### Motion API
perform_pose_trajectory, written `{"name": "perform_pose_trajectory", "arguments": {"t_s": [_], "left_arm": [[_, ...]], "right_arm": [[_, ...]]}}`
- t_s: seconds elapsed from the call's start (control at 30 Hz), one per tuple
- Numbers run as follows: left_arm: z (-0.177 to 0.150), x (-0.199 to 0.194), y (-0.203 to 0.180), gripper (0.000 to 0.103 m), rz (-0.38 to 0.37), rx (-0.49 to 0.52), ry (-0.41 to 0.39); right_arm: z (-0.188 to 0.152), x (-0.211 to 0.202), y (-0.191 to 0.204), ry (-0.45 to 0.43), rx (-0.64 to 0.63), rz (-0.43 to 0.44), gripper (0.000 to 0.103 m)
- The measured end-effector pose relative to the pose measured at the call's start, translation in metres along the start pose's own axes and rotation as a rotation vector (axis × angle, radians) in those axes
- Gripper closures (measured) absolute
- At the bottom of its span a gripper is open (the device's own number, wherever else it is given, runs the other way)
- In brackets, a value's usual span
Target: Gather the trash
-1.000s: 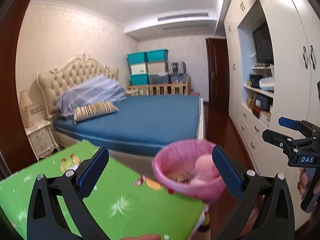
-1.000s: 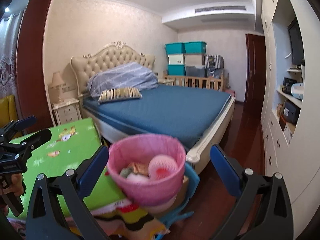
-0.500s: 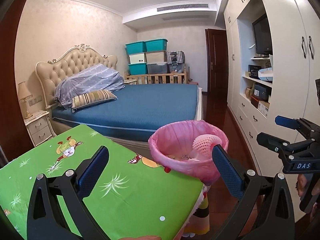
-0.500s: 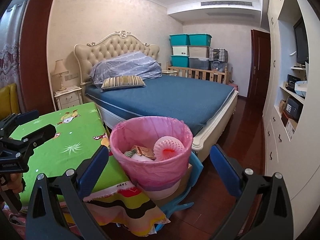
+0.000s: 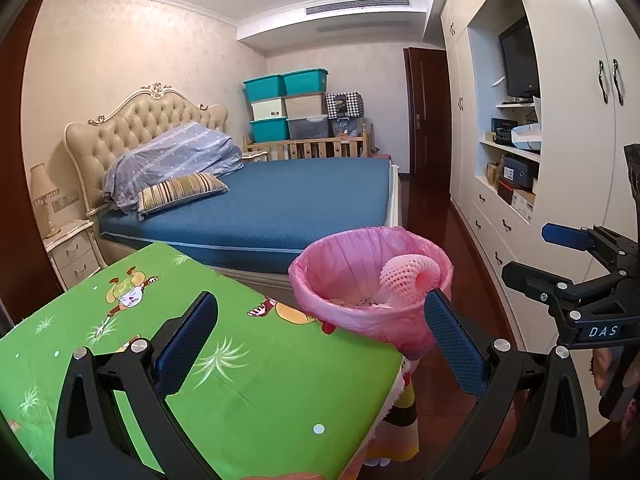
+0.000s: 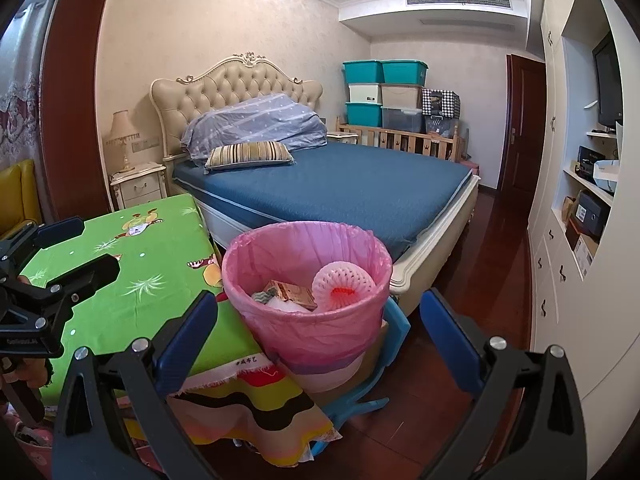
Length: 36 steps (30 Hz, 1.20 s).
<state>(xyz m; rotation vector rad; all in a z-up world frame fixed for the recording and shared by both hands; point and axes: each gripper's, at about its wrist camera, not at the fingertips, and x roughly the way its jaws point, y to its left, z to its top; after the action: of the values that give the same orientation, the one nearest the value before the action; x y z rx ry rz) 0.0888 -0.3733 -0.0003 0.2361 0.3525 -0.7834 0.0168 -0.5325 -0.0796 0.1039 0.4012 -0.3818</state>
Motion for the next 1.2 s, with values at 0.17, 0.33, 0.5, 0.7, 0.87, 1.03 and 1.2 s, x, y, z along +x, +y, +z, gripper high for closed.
{"name": "perform_pose_trajectory", "arguments": {"t_s": [0.17,0.33,0.5,0.7,0.87,1.03,1.2], "left_arm": [[-0.001,0.003,0.001,0.006,-0.007,-0.010,0.011],[-0.001,0.002,0.005,0.006,0.000,-0.022,0.008],[-0.002,0.000,0.008,0.006,0.004,-0.029,0.005],[-0.002,0.000,0.009,0.006,0.006,-0.031,0.000],[-0.002,0.000,0.012,0.006,0.006,-0.040,0.000],[-0.002,0.000,0.013,0.006,0.006,-0.039,0.000],[-0.002,0.000,0.012,0.006,0.006,-0.039,0.001]], "right_arm": [[0.001,0.001,-0.002,0.003,0.006,0.004,0.005],[0.000,0.001,-0.001,0.002,0.005,0.006,0.005],[-0.001,0.004,0.001,0.005,0.003,0.012,0.005],[-0.001,0.005,0.003,0.007,0.001,0.014,0.005],[-0.001,0.008,0.004,0.012,0.001,0.017,0.005],[-0.001,0.007,0.004,0.012,0.003,0.016,0.005],[-0.002,0.008,0.005,0.011,0.007,0.015,0.005]]}}
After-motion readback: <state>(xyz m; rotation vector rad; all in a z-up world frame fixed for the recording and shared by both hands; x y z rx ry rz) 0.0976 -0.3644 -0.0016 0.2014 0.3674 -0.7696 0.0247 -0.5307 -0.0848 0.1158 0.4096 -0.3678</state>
